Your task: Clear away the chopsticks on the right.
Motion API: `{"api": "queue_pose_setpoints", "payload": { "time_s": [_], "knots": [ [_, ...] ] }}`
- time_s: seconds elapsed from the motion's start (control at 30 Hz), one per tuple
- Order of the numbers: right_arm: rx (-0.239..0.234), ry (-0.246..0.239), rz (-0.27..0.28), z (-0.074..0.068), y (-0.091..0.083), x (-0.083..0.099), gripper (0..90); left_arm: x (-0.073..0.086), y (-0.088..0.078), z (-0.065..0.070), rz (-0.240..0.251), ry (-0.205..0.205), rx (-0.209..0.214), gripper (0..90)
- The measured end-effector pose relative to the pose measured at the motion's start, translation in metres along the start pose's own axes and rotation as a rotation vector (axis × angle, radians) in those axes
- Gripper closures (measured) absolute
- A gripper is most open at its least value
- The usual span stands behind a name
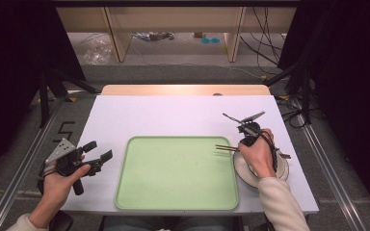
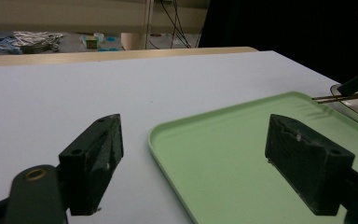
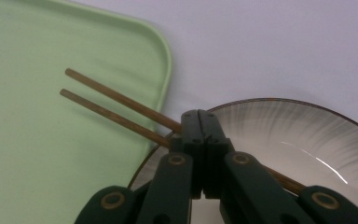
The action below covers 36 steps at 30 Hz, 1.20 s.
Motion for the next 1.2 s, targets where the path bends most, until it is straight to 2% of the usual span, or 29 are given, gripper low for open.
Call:
{"api": "queue_pose_setpoints", "payload": {
  "time_s": [0.03,0.13,0.17,0.23,0.27,0.3,0.37,0.4,0.43,0.53,0.6,0.63,0.7,0.73,0.8,0.97,1.0,1.03,1.1,1.17,1.2],
  "knots": [
    [0.002,-0.021,-0.010,0.002,0.000,0.002,90.0,0.000,0.000,0.000,0.000,0.000,-0.001,19.1],
    [0.011,-0.022,-0.015,0.003,0.002,0.001,90.0,0.000,0.000,0.000,0.000,0.000,-0.001,19.1],
    [0.024,-0.059,-0.015,0.007,0.004,0.001,90.0,0.000,0.000,0.000,0.000,-0.001,-0.001,19.1],
    [0.021,-0.056,0.003,0.005,0.005,-0.003,90.0,0.000,0.000,0.000,-0.001,0.001,0.000,19.1],
    [0.024,-0.087,-0.017,0.004,0.001,-0.002,90.0,0.000,0.000,0.000,-0.001,0.001,0.000,19.1],
    [0.035,-0.107,-0.007,0.002,-0.002,-0.006,89.9,0.000,0.000,0.000,-0.001,0.001,0.000,19.1],
    [0.066,-0.310,0.071,0.003,-0.007,-0.021,83.7,0.000,0.000,0.000,-0.003,0.003,0.000,19.1],
    [0.075,-0.421,0.079,0.000,-0.010,-0.026,80.7,0.000,0.000,0.000,-0.002,0.002,0.000,19.1],
    [0.081,-0.555,0.084,-0.004,-0.011,-0.031,78.9,0.000,0.000,0.000,-0.002,0.002,0.000,19.1],
    [0.072,-0.798,0.047,-0.013,-0.007,-0.036,72.6,0.000,0.000,0.000,-0.002,0.002,-0.002,19.1],
    [0.099,-0.915,-0.001,-0.014,-0.001,-0.038,72.4,0.000,0.000,0.000,-0.002,0.002,-0.002,19.1],
    [0.100,-0.945,-0.015,-0.015,0.002,-0.038,72.7,0.000,0.000,0.000,-0.001,0.001,-0.001,19.1],
    [0.097,-0.965,-0.039,-0.020,0.007,-0.036,73.2,0.000,0.000,0.000,-0.001,0.000,-0.001,19.1],
    [0.110,-0.975,-0.049,-0.019,0.009,-0.036,74.1,0.000,0.000,0.000,-0.002,0.000,-0.001,19.1],
    [0.110,-1.037,-0.057,-0.017,0.012,-0.037,74.7,0.000,0.000,0.000,-0.002,0.001,-0.002,19.1],
    [0.108,-1.062,-0.087,-0.017,0.015,-0.035,75.7,0.001,0.000,0.000,-0.002,0.003,-0.003,19.1],
    [0.101,-1.038,-0.096,-0.019,0.015,-0.033,75.8,0.000,0.000,0.000,-0.002,0.003,-0.002,19.1],
    [0.103,-1.044,-0.099,-0.019,0.016,-0.032,75.9,0.000,0.000,0.000,-0.002,0.003,-0.003,19.1],
    [0.102,-1.066,-0.092,-0.019,0.019,-0.034,76.0,0.001,0.000,0.000,-0.003,0.003,-0.003,19.1],
    [0.096,-1.054,-0.103,-0.021,0.019,-0.033,76.2,0.001,0.000,0.000,-0.002,0.004,-0.002,19.1],
    [0.106,-1.072,-0.096,-0.020,0.019,-0.035,76.2,0.001,0.000,0.000,-0.002,0.004,-0.002,19.0]
  ]
}}
Point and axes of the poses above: each handheld gripper's, and its own axes: y roughly forward along the jaws, x roughly out of its underside, z roughly to its right, the point moved 10 cm from there along y, roughly forward along the jaws, and after that the axes turned 14 degrees about -y, right-handed, at the moved point
